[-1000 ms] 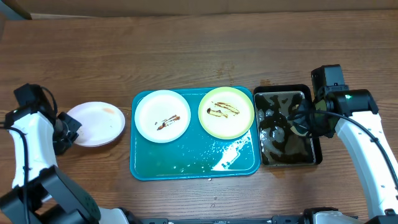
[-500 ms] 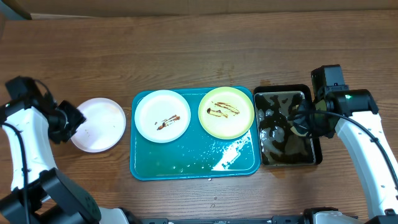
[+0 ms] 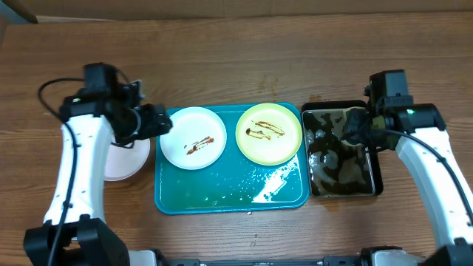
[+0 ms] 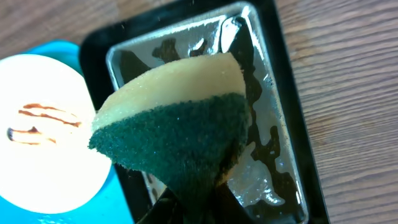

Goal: Clean dirty plates on tray and stack at the side
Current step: 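Set the white plate on the table left of the tray and release, then grip the rim of the left white plate with the left gripper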

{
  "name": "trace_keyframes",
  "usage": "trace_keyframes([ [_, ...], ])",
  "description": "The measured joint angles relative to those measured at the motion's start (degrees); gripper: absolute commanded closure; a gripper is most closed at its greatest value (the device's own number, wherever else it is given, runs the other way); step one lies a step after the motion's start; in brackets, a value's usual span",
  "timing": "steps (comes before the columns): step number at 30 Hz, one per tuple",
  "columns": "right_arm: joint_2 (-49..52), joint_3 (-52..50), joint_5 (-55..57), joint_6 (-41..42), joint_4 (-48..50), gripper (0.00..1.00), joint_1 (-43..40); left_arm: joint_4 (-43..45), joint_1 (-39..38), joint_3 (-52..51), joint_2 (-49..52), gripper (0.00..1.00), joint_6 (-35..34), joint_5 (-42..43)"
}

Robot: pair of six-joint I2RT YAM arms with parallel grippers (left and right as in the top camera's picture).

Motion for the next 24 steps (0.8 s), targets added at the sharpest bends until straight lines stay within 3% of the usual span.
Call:
trace_keyframes([
  [14,17.40,-3.67,-4.98,-2.12,6.91,0.87,0.00,1.38,-6.05,0.00,0.85,0.16,0.79,-4.81],
  [17,20.70,-4.37,-7.74,-3.06,7.37,0.94,0.00,1.95,-6.05,0.00,0.85,0.16,1.05,-5.01],
  [21,21.49,-4.74,-11.67,-6.27,6.64,0.96,-0.46,2.08,-6.05,0.00,0.85,0.16,1.84,-5.01],
  [24,21.53,-4.74,-9.73,-2.95,5.27,0.96,-0.59,2.08,-6.05,0.00,0.87,0.17,2.01,-5.01],
])
